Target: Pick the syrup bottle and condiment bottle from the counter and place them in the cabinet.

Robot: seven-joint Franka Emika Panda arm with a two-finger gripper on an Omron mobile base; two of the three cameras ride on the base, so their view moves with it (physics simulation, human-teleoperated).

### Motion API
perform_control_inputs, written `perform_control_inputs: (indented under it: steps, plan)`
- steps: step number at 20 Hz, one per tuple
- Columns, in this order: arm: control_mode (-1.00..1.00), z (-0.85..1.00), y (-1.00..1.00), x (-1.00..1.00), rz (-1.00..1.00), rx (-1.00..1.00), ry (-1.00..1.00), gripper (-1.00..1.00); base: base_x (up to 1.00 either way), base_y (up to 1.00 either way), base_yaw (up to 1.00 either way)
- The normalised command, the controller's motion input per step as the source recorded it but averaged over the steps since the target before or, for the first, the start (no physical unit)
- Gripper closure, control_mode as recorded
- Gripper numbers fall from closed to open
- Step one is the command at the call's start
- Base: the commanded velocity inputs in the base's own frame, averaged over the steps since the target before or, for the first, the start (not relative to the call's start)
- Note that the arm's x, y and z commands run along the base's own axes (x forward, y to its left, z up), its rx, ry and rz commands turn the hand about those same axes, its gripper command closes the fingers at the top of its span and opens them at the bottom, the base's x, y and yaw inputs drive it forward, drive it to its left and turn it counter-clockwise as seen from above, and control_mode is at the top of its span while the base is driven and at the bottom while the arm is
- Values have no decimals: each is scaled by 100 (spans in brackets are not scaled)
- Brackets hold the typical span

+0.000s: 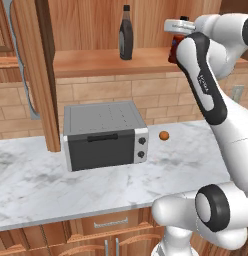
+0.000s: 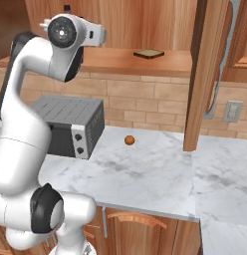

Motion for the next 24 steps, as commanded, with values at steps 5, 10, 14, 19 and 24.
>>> perform_control_inputs:
  steps: [5, 10, 14, 19, 24]
  plan:
    - [-100, -1, 25, 34, -2, 3, -9, 100, 0, 0, 0]
    - [-100, 0, 3, 26, -1, -3, 0, 100, 0, 0, 0]
    - [-100, 5, -8, 38, -6, -3, 5, 100, 0, 0, 0]
    - [-100, 6, -10, 26, -2, -1, 4, 100, 0, 0, 0]
    - [-100, 0, 0, 1, 0, -2, 0, 100, 0, 0, 0]
